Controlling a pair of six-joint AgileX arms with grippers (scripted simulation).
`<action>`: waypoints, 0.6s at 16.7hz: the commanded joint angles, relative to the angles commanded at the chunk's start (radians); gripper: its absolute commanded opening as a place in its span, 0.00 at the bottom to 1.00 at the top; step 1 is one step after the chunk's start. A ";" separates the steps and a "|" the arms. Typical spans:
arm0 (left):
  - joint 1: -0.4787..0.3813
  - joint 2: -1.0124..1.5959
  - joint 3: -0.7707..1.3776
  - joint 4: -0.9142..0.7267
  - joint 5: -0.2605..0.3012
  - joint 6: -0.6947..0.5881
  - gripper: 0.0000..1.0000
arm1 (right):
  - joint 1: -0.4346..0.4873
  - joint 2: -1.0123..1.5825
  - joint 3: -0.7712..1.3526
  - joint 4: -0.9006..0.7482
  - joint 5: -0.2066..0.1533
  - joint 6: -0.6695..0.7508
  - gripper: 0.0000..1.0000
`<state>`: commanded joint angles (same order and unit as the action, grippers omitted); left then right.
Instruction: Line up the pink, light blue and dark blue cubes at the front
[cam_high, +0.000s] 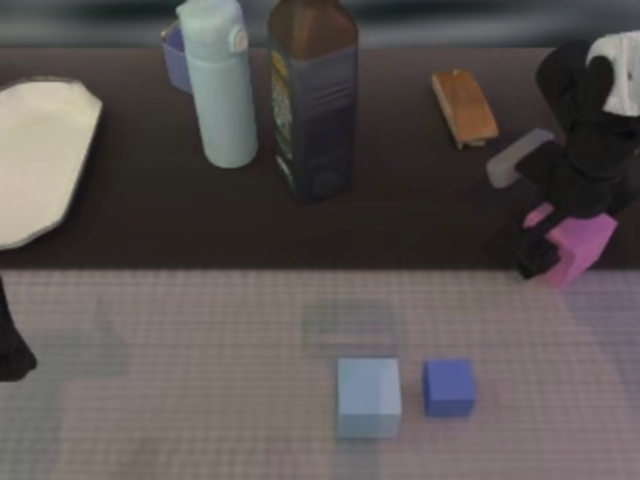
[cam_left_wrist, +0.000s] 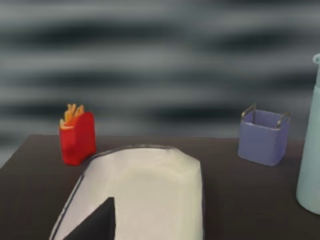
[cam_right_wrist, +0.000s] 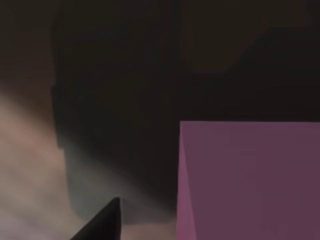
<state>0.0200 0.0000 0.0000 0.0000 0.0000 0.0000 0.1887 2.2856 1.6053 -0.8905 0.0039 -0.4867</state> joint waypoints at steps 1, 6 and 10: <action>0.000 0.000 0.000 0.000 0.000 0.000 1.00 | 0.000 0.000 0.000 0.000 0.000 0.000 0.70; 0.000 0.000 0.000 0.000 0.000 0.000 1.00 | 0.000 0.000 0.000 0.000 0.000 0.000 0.32; 0.000 0.000 0.000 0.000 0.000 0.000 1.00 | 0.000 0.000 0.000 0.000 0.000 0.000 0.02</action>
<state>0.0200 0.0000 0.0000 0.0000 0.0000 0.0000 0.1887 2.2856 1.6053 -0.8905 0.0039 -0.4867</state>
